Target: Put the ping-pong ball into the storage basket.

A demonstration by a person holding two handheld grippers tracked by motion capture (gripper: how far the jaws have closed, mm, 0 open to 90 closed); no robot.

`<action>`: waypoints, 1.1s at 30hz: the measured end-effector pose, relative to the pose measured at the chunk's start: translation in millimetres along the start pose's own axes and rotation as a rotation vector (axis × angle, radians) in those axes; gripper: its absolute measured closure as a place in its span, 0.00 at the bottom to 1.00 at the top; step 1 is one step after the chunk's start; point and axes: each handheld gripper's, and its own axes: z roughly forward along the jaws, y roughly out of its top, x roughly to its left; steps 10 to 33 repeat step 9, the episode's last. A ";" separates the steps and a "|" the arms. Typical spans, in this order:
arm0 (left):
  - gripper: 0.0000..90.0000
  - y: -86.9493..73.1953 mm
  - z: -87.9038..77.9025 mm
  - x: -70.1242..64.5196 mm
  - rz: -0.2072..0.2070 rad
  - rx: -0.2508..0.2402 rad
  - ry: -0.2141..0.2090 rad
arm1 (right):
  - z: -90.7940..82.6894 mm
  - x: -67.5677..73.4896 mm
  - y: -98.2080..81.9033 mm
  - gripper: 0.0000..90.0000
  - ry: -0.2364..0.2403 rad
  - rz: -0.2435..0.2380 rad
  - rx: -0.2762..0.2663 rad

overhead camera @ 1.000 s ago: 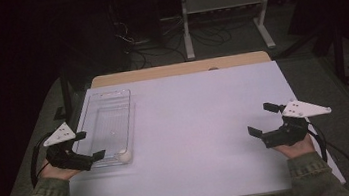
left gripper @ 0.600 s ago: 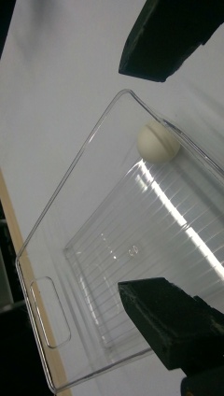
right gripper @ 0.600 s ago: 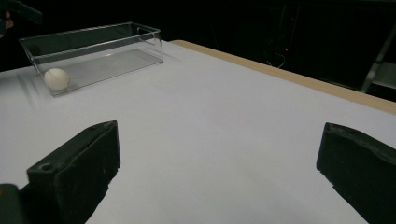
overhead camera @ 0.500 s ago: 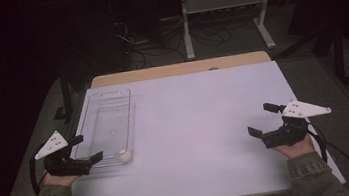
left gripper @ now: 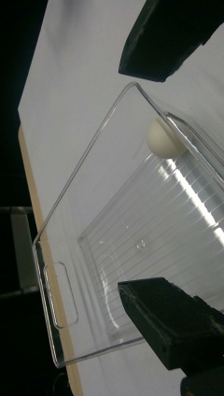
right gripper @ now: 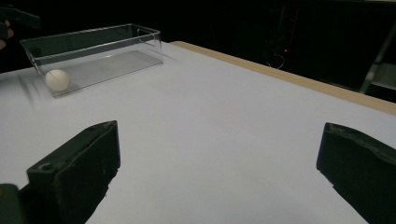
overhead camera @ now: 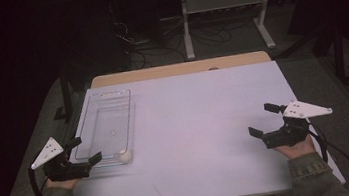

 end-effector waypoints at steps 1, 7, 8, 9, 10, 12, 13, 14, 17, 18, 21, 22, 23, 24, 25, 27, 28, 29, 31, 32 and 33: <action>0.00 -0.9 -0.1 0.8 -0.001 0.000 0.005 | 0.0 -0.1 -0.2 0.00 0.000 0.002 -0.001; 0.00 -2.0 -3.6 2.0 -0.010 -0.033 0.023 | -1.0 -0.6 -1.3 0.00 -0.002 0.005 -0.001; 0.00 -1.8 -3.8 1.6 -0.005 -0.036 0.022 | -1.0 -0.8 -1.5 0.00 -0.003 0.006 0.000; 0.00 -1.3 -4.0 1.2 -0.003 -0.036 0.024 | -1.0 -1.0 -1.8 0.00 -0.003 0.008 0.000; 0.00 -1.3 -4.0 1.2 -0.003 -0.036 0.024 | -1.0 -1.0 -1.8 0.00 -0.003 0.008 0.000; 0.00 -1.3 -4.0 1.2 -0.003 -0.036 0.024 | -1.0 -1.0 -1.8 0.00 -0.003 0.008 0.000; 0.00 -1.3 -4.0 1.2 -0.003 -0.036 0.024 | -1.0 -1.0 -1.8 0.00 -0.003 0.008 0.000; 0.00 -1.3 -4.0 1.2 -0.003 -0.036 0.024 | -1.0 -1.0 -1.8 0.00 -0.003 0.008 0.000; 0.00 -1.3 -4.0 1.2 -0.003 -0.036 0.024 | -1.0 -1.0 -1.8 0.00 -0.003 0.008 0.000; 0.00 -1.3 -4.0 1.2 -0.003 -0.036 0.024 | -1.0 -1.0 -1.8 0.00 -0.003 0.008 0.000; 0.00 -1.3 -4.0 1.2 -0.003 -0.036 0.024 | -1.0 -1.0 -1.8 0.00 -0.003 0.008 0.000; 0.00 -1.3 -4.0 1.2 -0.003 -0.036 0.024 | -1.0 -1.0 -1.8 0.00 -0.003 0.008 0.000; 0.00 -1.3 -4.0 1.2 -0.003 -0.036 0.024 | -1.0 -1.0 -1.8 0.00 -0.003 0.008 0.000; 0.00 -1.3 -4.0 1.2 -0.003 -0.036 0.024 | -1.0 -1.0 -1.8 0.00 -0.003 0.008 0.000; 0.00 -1.3 -4.0 1.2 -0.003 -0.036 0.024 | -1.0 -1.0 -1.8 0.00 -0.003 0.008 0.000; 0.00 -1.3 -4.0 1.2 -0.003 -0.036 0.024 | -1.0 -1.0 -1.8 0.00 -0.003 0.008 0.000; 0.00 -1.3 -4.0 1.2 -0.003 -0.036 0.024 | -1.0 -1.0 -1.8 0.00 -0.003 0.008 0.000; 0.00 -1.3 -4.0 1.2 -0.003 -0.036 0.024 | -1.0 -1.0 -1.8 0.00 -0.003 0.008 0.000; 0.00 -1.3 -4.0 1.2 -0.003 -0.036 0.024 | -1.0 -1.0 -1.8 0.00 -0.003 0.008 0.000; 0.00 -1.3 -4.0 1.2 -0.003 -0.036 0.024 | -1.0 -1.0 -1.8 0.00 -0.003 0.008 0.000; 0.00 -1.3 -4.0 1.2 -0.003 -0.036 0.024 | -1.0 -1.0 -1.8 0.00 -0.003 0.008 0.000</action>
